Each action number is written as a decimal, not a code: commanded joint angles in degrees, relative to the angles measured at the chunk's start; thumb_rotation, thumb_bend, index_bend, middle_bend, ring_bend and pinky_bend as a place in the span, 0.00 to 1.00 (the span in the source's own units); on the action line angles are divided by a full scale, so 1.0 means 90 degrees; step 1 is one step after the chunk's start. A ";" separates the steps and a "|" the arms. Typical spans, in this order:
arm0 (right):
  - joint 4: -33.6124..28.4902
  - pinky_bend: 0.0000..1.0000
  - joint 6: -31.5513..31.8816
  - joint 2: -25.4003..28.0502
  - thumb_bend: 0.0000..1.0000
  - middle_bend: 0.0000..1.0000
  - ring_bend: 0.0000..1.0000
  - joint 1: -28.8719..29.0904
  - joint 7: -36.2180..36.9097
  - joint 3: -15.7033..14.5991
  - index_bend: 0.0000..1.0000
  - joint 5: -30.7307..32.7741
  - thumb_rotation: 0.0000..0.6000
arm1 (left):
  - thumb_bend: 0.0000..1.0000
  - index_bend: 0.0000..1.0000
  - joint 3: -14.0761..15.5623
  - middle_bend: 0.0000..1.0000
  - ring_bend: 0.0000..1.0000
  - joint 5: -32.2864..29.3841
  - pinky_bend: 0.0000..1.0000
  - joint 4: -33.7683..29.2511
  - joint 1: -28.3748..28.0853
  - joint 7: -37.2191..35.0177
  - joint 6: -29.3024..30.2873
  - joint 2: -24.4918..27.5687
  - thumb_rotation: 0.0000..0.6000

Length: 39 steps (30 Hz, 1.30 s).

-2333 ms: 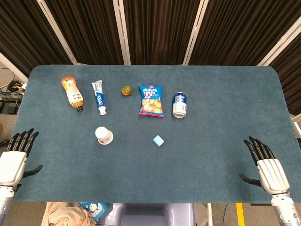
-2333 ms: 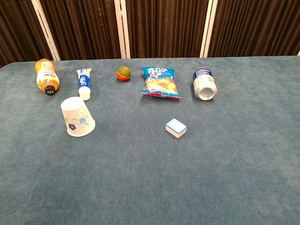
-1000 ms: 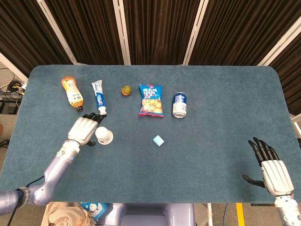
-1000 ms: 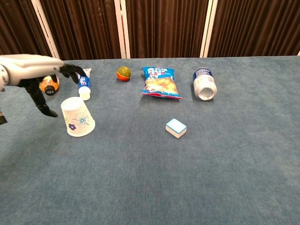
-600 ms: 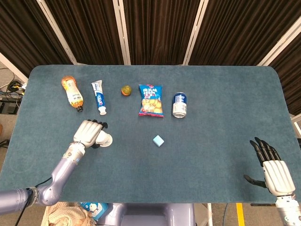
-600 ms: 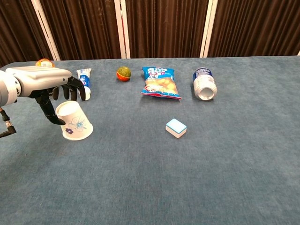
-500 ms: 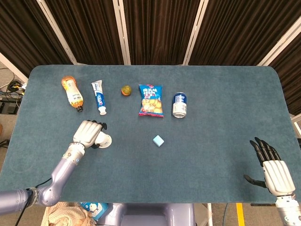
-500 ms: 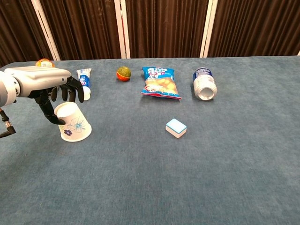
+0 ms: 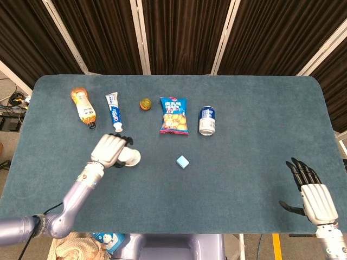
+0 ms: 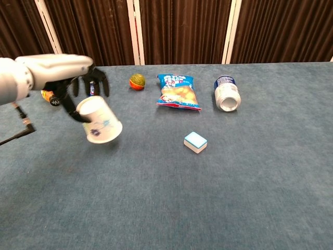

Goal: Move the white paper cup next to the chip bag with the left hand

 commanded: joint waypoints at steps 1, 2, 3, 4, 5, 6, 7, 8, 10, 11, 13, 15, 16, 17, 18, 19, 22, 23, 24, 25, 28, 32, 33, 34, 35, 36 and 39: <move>-0.0005 0.11 -0.0010 0.0007 0.09 0.00 0.00 0.0005 0.0028 -0.0002 0.00 -0.0004 1.00 | 0.19 0.33 -0.0162 0.41 0.33 -0.0008 0.41 0.0021 -0.0199 0.0046 0.0065 -0.0205 1.00; -0.0008 0.11 -0.0014 0.0011 0.09 0.00 0.00 0.0008 0.0041 -0.0002 0.00 -0.0006 1.00 | 0.19 0.33 -0.0230 0.41 0.33 -0.0004 0.41 0.0071 -0.0286 0.0070 0.0093 -0.0313 1.00; -0.0010 0.12 -0.0017 0.0013 0.09 0.00 0.00 0.0011 0.0058 -0.0002 0.00 -0.0009 1.00 | 0.19 0.33 -0.0301 0.41 0.33 -0.0014 0.41 0.0128 -0.0373 0.0080 0.0121 -0.0436 1.00; -0.0013 0.11 -0.0017 0.0016 0.09 0.00 0.00 0.0012 0.0067 -0.0002 0.00 -0.0010 1.00 | 0.19 0.33 -0.0340 0.41 0.33 -0.0031 0.41 0.0171 -0.0426 0.0088 0.0133 -0.0514 1.00; -0.0016 0.11 -0.0020 0.0021 0.09 0.00 0.00 0.0013 0.0086 -0.0003 0.00 -0.0009 1.00 | 0.19 0.33 -0.0397 0.41 0.33 -0.0059 0.41 0.0227 -0.0513 0.0099 0.0132 -0.0628 1.00; -0.0015 0.11 -0.0027 0.0024 0.09 0.00 0.00 0.0015 0.0104 -0.0002 0.00 -0.0004 1.00 | 0.19 0.33 -0.0448 0.41 0.33 -0.0107 0.41 0.0286 -0.0599 0.0118 0.0125 -0.0736 1.00; -0.0020 0.12 -0.0033 0.0027 0.09 0.00 0.00 0.0015 0.0123 0.0001 0.00 0.0009 1.00 | 0.19 0.33 -0.0509 0.41 0.33 -0.0148 0.41 0.0341 -0.0692 0.0122 0.0111 -0.0852 1.00; -0.0023 0.12 -0.0042 0.0031 0.09 0.00 0.00 0.0017 0.0141 0.0003 0.00 0.0019 1.00 | 0.19 0.33 -0.0553 0.41 0.33 -0.0182 0.41 0.0409 -0.0777 0.0132 0.0102 -0.0960 1.00; -0.0024 0.12 -0.0051 0.0038 0.09 0.00 0.00 0.0019 0.0170 0.0003 0.00 0.0026 1.00 | 0.19 0.33 -0.0606 0.41 0.33 -0.0215 0.41 0.0517 -0.0924 0.0195 0.0067 -0.1113 1.00; -0.0024 0.12 -0.0053 0.0044 0.09 0.00 0.00 0.0020 0.0194 0.0005 0.00 0.0030 1.00 | 0.19 0.33 -0.0635 0.41 0.33 -0.0260 0.41 0.0604 -0.1036 0.0272 0.0048 -0.1224 1.00; -0.0020 0.12 -0.0054 0.0053 0.09 0.00 0.00 0.0018 0.0235 0.0008 0.00 0.0042 1.00 | 0.19 0.33 -0.0668 0.41 0.33 -0.0335 0.41 0.0704 -0.1177 0.0372 0.0023 -0.1366 1.00; -0.0031 0.11 -0.0058 0.0075 0.09 0.00 0.00 0.0012 0.0304 0.0009 0.00 0.0061 1.00 | 0.19 0.33 -0.0708 0.41 0.33 -0.0463 0.41 0.0851 -0.1362 0.0511 0.0015 -0.1560 1.00; -0.0035 0.11 -0.0060 0.0084 0.09 0.00 0.00 0.0011 0.0327 0.0010 0.00 0.0068 1.00 | 0.19 0.33 -0.0724 0.41 0.33 -0.0519 0.41 0.0915 -0.1446 0.0566 0.0007 -0.1649 1.00; -0.0037 0.11 -0.0060 0.0089 0.09 0.00 0.00 0.0009 0.0345 0.0011 0.00 0.0072 1.00 | 0.19 0.33 -0.0734 0.41 0.33 -0.0555 0.41 0.0950 -0.1498 0.0595 0.0000 -0.1706 1.00; -0.0039 0.11 -0.0057 0.0096 0.09 0.00 0.00 0.0007 0.0366 0.0010 0.00 0.0072 1.00 | 0.19 0.33 -0.0751 0.41 0.33 -0.0610 0.41 0.1006 -0.1567 0.0633 0.0003 -0.1786 1.00; -0.0042 0.11 -0.0055 0.0100 0.09 0.00 0.00 0.0006 0.0379 0.0012 0.00 0.0073 1.00 | 0.19 0.33 -0.0760 0.41 0.33 -0.0642 0.41 0.1042 -0.1614 0.0655 0.0001 -0.1840 1.00; -0.0048 0.11 -0.0052 0.0111 0.09 0.00 0.00 0.0005 0.0417 0.0012 0.00 0.0070 1.00 | 0.19 0.33 -0.0786 0.41 0.33 -0.0786 0.41 0.1203 -0.1792 0.0759 -0.0018 -0.2054 1.00; -0.0051 0.11 -0.0046 0.0116 0.09 0.00 0.00 0.0002 0.0433 0.0013 0.00 0.0069 1.00 | 0.19 0.33 -0.0791 0.41 0.33 -0.0842 0.41 0.1268 -0.1851 0.0799 -0.0010 -0.2127 1.00; -0.0051 0.11 -0.0039 0.0118 0.09 0.00 0.00 -0.0001 0.0447 0.0013 0.00 0.0066 1.00 | 0.19 0.33 -0.0791 0.41 0.33 -0.0892 0.41 0.1326 -0.1907 0.0835 -0.0008 -0.2196 1.00; -0.0051 0.11 -0.0034 0.0120 0.09 0.00 0.00 -0.0003 0.0455 0.0013 0.00 0.0065 1.00 | 0.19 0.33 -0.0793 0.41 0.33 -0.0918 0.41 0.1364 -0.1939 0.0853 -0.0002 -0.2237 1.00; -0.0058 0.11 -0.0016 0.0128 0.09 0.00 0.00 -0.0011 0.0505 0.0022 0.00 0.0072 1.00 | 0.19 0.33 -0.0783 0.41 0.33 -0.1025 0.41 0.1509 -0.2069 0.0909 -0.0013 -0.2400 1.00; -0.0063 0.11 -0.0007 0.0140 0.09 0.00 0.00 -0.0012 0.0572 0.0034 0.00 0.0080 1.00 | 0.19 0.33 -0.0750 0.41 0.33 -0.1114 0.41 0.1707 -0.2212 0.0979 -0.0037 -0.2577 1.00; -0.0062 0.11 -0.0003 0.0142 0.09 0.00 0.00 -0.0012 0.0595 0.0039 0.00 0.0083 1.00 | 0.19 0.33 -0.0749 0.41 0.33 -0.1144 0.41 0.1758 -0.2245 0.0983 -0.0047 -0.2628 1.00; -0.0061 0.11 -0.0003 0.0144 0.09 0.00 0.00 -0.0011 0.0608 0.0041 0.00 0.0085 1.00 | 0.19 0.33 -0.0749 0.41 0.33 -0.1160 0.41 0.1793 -0.2266 0.0987 -0.0049 -0.2658 1.00; -0.0062 0.11 -0.0005 0.0147 0.09 0.00 0.00 -0.0011 0.0628 0.0042 0.00 0.0088 1.00 | 0.19 0.32 -0.0745 0.41 0.33 -0.1186 0.41 0.1842 -0.2296 0.0993 -0.0060 -0.2699 1.00; -0.0061 0.11 -0.0008 0.0151 0.09 0.00 0.00 -0.0010 0.0646 0.0043 0.00 0.0089 1.00 | 0.19 0.32 -0.0740 0.41 0.33 -0.1217 0.41 0.1889 -0.2326 0.1005 -0.0070 -0.2737 1.00; -0.0060 0.11 -0.0006 0.0155 0.09 0.00 0.00 -0.0006 0.0679 0.0052 0.00 0.0089 1.00 | 0.19 0.32 -0.0710 0.40 0.33 -0.1275 0.41 0.1990 -0.2393 0.1043 -0.0090 -0.2822 1.00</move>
